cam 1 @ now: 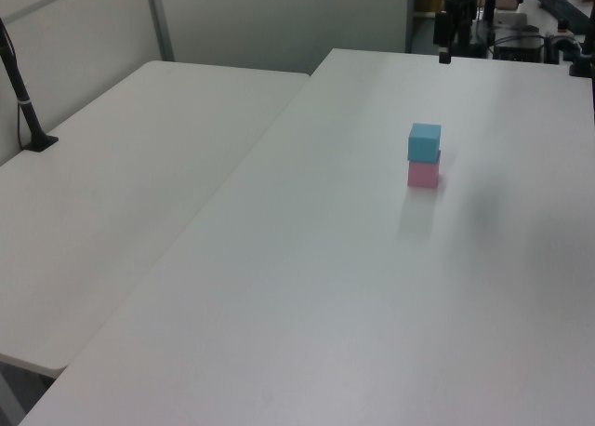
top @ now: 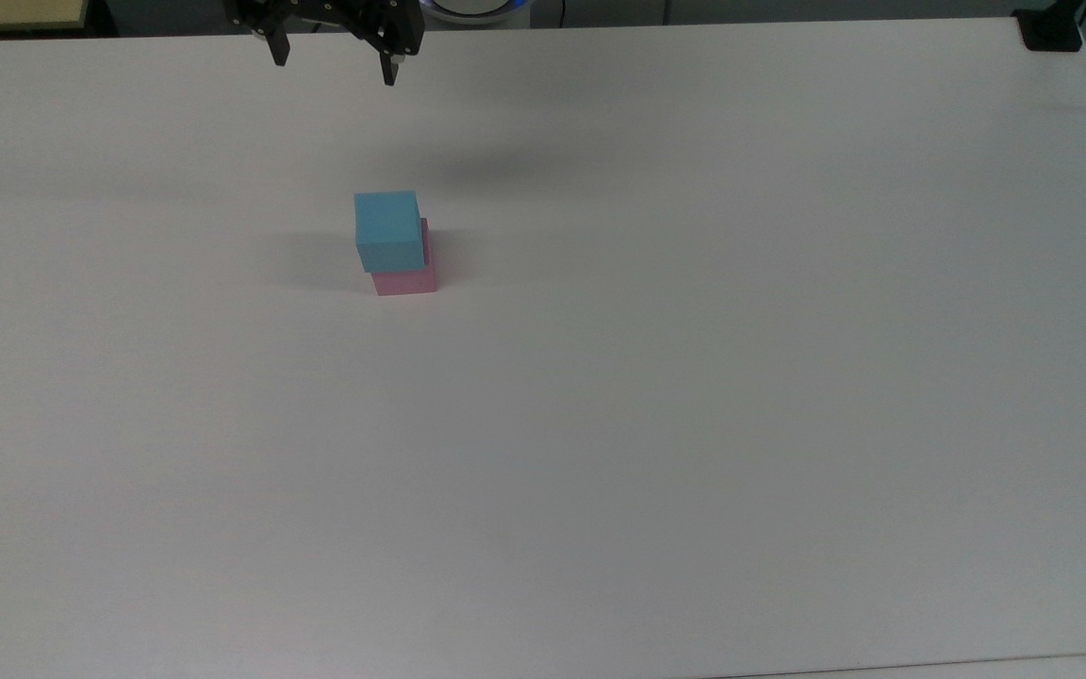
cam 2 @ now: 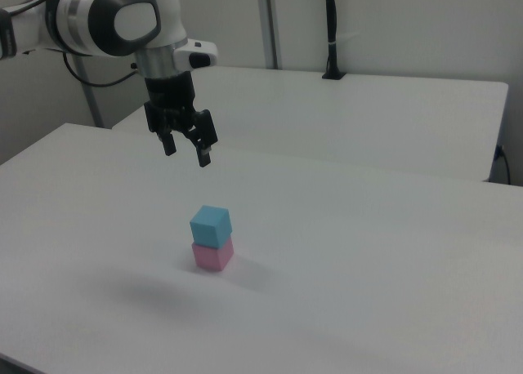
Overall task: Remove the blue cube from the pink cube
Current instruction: 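Lower the gripper onto the light-blue cube and close on it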
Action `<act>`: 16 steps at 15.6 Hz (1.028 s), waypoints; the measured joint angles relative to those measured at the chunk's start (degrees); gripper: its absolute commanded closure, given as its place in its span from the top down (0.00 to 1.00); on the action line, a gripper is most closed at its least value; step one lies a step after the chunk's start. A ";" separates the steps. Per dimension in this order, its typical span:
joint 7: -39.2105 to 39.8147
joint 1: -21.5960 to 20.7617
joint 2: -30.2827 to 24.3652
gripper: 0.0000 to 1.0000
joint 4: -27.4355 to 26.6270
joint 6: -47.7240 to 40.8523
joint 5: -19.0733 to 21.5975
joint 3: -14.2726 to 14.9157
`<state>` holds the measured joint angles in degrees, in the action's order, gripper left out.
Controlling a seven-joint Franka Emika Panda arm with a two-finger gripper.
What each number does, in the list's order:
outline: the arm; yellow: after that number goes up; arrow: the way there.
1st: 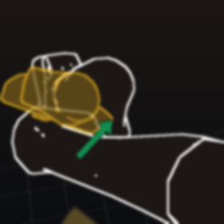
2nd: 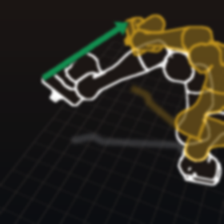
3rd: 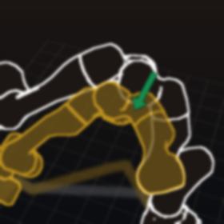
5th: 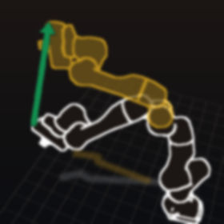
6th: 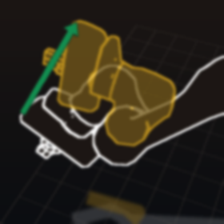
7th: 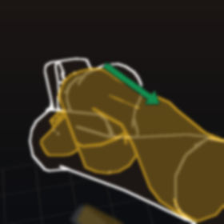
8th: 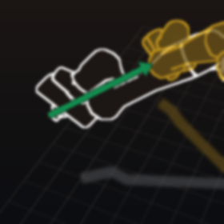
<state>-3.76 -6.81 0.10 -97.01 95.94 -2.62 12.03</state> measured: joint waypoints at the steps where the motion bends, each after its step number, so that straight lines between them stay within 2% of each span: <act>1: 0.00 0.00 0.00 1.00 0.00 0.00 0.00 -0.04; 16: 1.56 -0.05 1.79 1.00 -0.23 0.25 0.00 -0.21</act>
<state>-2.20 -6.86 1.88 -97.24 96.19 -2.62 11.82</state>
